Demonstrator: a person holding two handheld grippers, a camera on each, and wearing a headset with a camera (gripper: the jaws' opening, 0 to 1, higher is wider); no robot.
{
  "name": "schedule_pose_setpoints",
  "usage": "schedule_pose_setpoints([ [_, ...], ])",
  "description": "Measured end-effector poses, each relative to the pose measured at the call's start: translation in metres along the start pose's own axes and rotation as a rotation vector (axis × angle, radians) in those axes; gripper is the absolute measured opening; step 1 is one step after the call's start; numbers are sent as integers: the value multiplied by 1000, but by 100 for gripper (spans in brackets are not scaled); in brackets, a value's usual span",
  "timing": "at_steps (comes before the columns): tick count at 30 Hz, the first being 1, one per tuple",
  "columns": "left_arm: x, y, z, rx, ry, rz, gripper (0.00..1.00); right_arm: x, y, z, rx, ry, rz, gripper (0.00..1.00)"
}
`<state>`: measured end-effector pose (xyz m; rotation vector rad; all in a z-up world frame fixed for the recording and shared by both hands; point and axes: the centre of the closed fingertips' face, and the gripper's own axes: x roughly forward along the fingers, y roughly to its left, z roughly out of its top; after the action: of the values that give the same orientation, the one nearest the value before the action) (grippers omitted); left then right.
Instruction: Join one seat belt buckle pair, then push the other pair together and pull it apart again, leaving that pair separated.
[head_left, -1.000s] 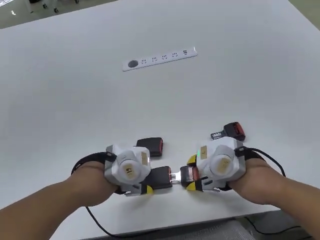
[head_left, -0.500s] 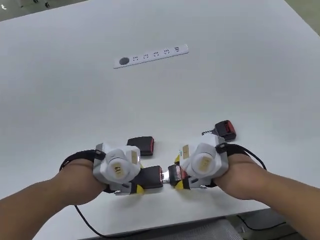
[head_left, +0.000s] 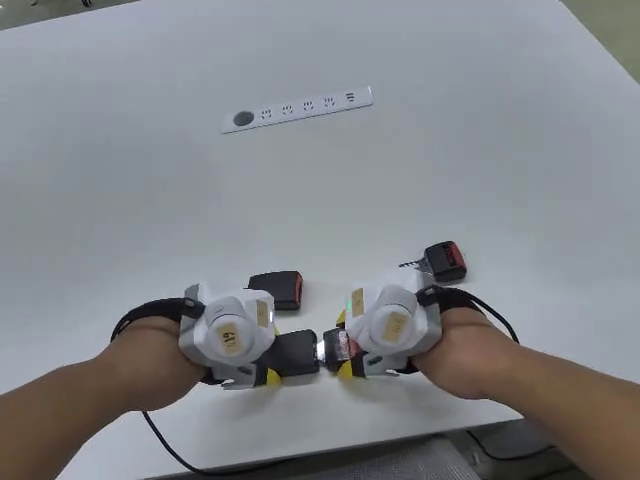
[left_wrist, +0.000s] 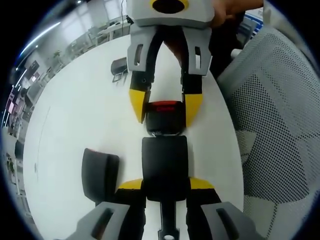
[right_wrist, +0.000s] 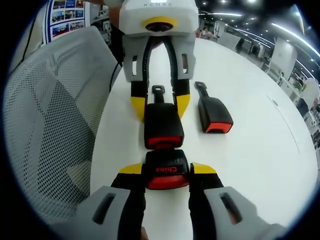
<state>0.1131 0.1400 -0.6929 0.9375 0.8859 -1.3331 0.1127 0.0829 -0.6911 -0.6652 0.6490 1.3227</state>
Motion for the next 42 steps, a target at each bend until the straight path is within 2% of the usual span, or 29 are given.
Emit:
schedule_pose_setpoints([
  [9,1,2,-3,-4,-10,-2,30,-3,2,3,-17,11,6,31],
  [18,0,1,-3,-5,-10,3,30,-5,2,-1,-4,27,2,31],
  [24,-1,2,-5,-24,-37,1,30,-6,1,-1,-11,26,17,31],
  [30,-1,2,-5,-23,-31,5,30,-4,-1,-4,-15,47,31,31],
  [42,-1,3,-5,-25,-23,6,30,-3,-1,-6,-11,51,35,32],
])
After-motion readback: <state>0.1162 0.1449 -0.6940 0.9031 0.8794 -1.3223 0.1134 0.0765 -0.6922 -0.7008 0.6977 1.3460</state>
